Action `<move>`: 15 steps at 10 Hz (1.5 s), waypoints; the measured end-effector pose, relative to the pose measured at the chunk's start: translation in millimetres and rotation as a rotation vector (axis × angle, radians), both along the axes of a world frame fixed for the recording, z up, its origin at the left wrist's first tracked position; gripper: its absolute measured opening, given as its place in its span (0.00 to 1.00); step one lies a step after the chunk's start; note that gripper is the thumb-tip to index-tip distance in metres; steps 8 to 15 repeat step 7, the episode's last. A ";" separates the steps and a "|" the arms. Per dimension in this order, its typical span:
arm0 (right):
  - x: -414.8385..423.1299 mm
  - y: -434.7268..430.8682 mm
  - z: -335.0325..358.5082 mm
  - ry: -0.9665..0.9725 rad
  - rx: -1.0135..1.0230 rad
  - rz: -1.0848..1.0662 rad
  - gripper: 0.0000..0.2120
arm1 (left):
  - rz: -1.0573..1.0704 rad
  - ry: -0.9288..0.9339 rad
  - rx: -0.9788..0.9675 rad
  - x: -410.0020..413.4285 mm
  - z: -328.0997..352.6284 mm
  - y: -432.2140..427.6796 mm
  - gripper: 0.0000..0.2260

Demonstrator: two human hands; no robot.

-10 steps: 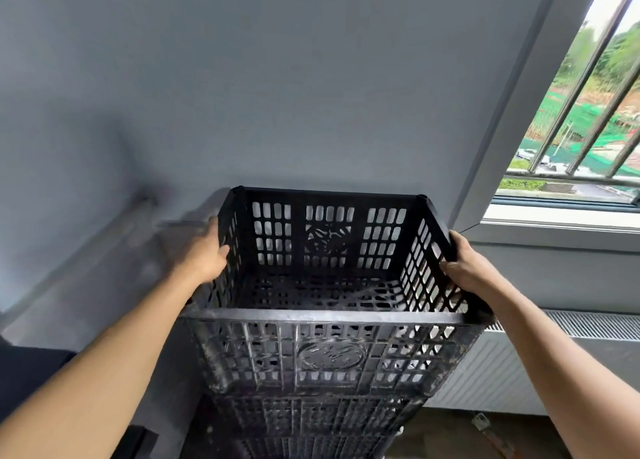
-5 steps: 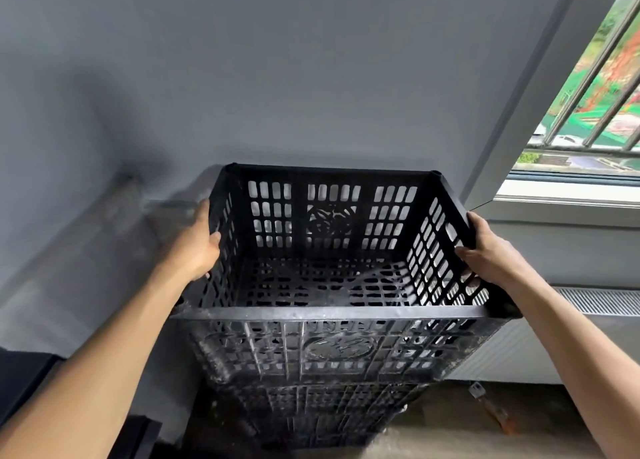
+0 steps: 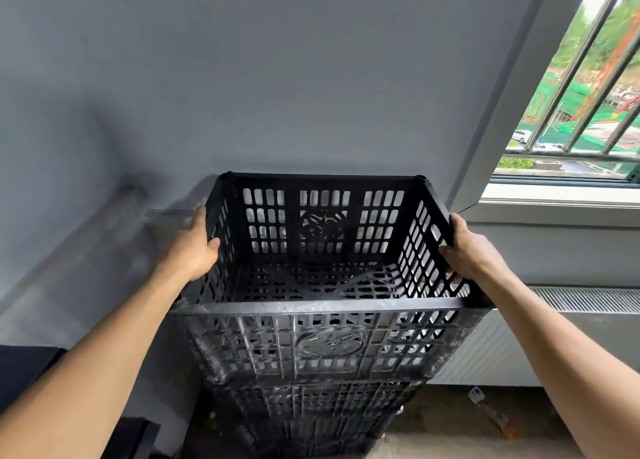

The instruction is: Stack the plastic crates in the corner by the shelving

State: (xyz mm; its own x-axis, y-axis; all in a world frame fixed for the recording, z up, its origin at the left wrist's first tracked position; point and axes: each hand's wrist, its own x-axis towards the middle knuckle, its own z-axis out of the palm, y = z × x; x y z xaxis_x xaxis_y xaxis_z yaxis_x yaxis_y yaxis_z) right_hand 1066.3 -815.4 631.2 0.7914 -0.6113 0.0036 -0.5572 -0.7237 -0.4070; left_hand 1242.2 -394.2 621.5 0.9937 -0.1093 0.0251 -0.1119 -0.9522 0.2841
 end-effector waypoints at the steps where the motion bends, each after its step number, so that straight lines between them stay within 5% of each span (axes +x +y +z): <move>1: 0.6 0.1 -0.7 -0.019 0.000 0.007 0.20 | -0.014 -0.023 0.004 -3.8 1.7 -0.8 0.31; 3: -2.5 1.2 -0.1 -0.032 -0.021 0.028 0.21 | -0.074 -0.205 -0.176 -16.4 12.0 -1.5 0.24; 5: -10.2 8.4 7.0 -0.052 -0.172 0.051 0.15 | -0.118 -0.217 -0.077 -46.6 26.1 -7.6 0.23; 7: -20.1 20.3 22.1 -0.084 -0.302 0.210 0.22 | -0.206 -0.340 -0.169 -78.3 49.8 -22.0 0.22; 15: -20.1 20.3 22.1 -0.084 -0.302 0.210 0.22 | -0.206 -0.340 -0.169 -78.3 49.8 -22.0 0.22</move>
